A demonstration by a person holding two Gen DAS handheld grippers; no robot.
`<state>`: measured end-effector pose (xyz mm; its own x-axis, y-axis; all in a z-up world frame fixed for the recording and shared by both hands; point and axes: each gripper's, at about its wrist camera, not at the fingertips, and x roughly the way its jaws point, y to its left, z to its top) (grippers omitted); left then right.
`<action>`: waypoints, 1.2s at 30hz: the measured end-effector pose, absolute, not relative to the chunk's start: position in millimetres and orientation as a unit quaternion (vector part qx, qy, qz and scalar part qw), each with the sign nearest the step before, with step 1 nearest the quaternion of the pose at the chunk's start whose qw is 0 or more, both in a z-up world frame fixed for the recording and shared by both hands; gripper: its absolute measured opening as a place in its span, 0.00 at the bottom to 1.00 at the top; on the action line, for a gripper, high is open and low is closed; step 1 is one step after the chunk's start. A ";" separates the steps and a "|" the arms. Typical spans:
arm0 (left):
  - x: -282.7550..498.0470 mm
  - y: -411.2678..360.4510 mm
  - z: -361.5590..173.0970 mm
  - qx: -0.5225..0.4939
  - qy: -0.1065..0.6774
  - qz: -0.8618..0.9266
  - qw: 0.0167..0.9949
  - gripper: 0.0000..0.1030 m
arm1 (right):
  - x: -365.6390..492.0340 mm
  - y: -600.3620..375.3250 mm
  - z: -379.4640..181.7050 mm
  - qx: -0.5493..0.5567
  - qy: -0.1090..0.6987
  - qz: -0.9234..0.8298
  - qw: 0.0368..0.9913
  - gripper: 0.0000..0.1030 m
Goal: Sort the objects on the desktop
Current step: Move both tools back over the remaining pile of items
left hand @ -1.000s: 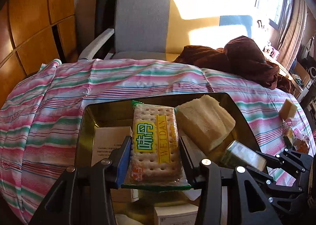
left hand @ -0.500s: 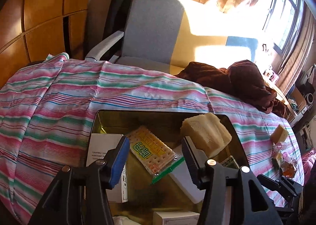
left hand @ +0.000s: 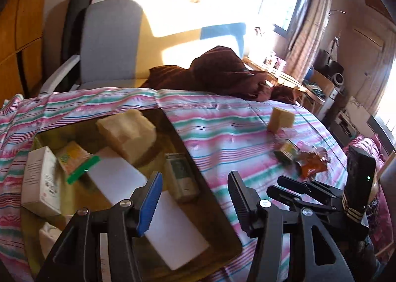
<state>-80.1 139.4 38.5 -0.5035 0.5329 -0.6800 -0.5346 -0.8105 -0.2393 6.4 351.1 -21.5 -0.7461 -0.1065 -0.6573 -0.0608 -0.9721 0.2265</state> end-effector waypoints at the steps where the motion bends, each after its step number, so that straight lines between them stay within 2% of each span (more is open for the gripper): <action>1: -76.0 151.3 36.0 -0.395 0.004 0.862 0.319 0.54 | 12.8 361.1 -22.7 0.354 -0.122 -0.927 0.001 0.42; 12: -37.6 276.8 8.0 -0.425 0.043 0.804 0.415 0.54 | 88.5 475.4 -44.1 0.320 -0.192 -0.914 -0.157 0.45; 20: -10.0 354.2 0.9 -0.394 0.138 0.778 0.470 0.55 | 122.2 527.3 -44.5 0.271 -0.224 -0.904 -0.244 0.47; 23: -5.7 378.0 -1.3 -0.386 0.164 0.762 0.493 0.59 | 128.8 539.1 -46.1 0.257 -0.240 -0.900 -0.258 0.50; 36: -17.5 443.0 -14.8 -0.378 0.222 0.732 0.521 0.59 | 131.1 562.2 -59.3 0.240 -0.264 -0.889 -0.287 0.62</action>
